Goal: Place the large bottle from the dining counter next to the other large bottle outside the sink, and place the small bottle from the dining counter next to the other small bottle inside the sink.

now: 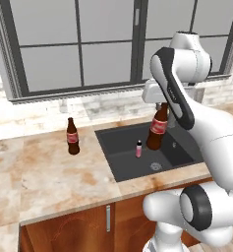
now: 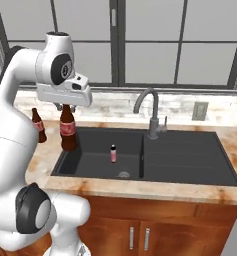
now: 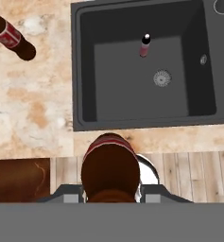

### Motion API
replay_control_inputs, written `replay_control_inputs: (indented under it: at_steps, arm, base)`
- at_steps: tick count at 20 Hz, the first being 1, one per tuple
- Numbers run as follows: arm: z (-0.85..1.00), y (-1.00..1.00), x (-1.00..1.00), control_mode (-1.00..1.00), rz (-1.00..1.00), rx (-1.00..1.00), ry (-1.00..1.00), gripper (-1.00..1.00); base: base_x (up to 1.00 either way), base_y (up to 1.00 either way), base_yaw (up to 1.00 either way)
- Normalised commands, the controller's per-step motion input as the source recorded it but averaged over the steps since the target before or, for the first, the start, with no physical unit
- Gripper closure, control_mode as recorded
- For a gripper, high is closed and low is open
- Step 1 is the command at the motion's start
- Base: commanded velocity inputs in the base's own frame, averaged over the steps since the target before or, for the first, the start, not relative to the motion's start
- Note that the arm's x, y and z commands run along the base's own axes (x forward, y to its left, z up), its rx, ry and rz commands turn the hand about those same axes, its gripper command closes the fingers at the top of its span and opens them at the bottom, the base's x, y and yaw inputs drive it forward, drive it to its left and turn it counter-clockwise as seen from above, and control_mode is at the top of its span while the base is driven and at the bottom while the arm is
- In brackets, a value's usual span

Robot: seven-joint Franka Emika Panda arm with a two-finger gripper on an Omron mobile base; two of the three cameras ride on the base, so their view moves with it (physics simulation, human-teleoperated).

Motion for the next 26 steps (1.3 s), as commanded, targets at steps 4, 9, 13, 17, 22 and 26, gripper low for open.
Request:
replay_control_inputs:
  at_steps: [4, 9, 13, 17, 22, 26]
  arm:
    - [0.00, 0.00, 0.00, 1.00, 0.00, 0.00, 0.00, 1.00]
    - [0.00, 0.00, 0.00, 1.00, 0.00, 0.00, 0.00, 1.00]
    - [0.00, 0.00, 0.00, 1.00, 0.00, 0.00, 0.00, 1.00]
    - [0.00, 0.00, 0.00, 1.00, 0.00, 0.00, 0.00, 1.00]
    - [0.00, 0.08, 0.00, -1.00, -0.02, 0.00, 0.00, 1.00]
    - [0.00, 0.59, 0.01, -1.00, -0.14, 0.00, 0.00, 1.00]
  base:
    - [0.00, 0.10, -0.05]
    - [0.00, 0.00, 0.00]
    - [0.00, 0.00, 0.00]
    - [0.00, 0.01, 0.00]
    - [0.00, 0.14, -0.04]
    - [0.00, 0.00, 0.00]
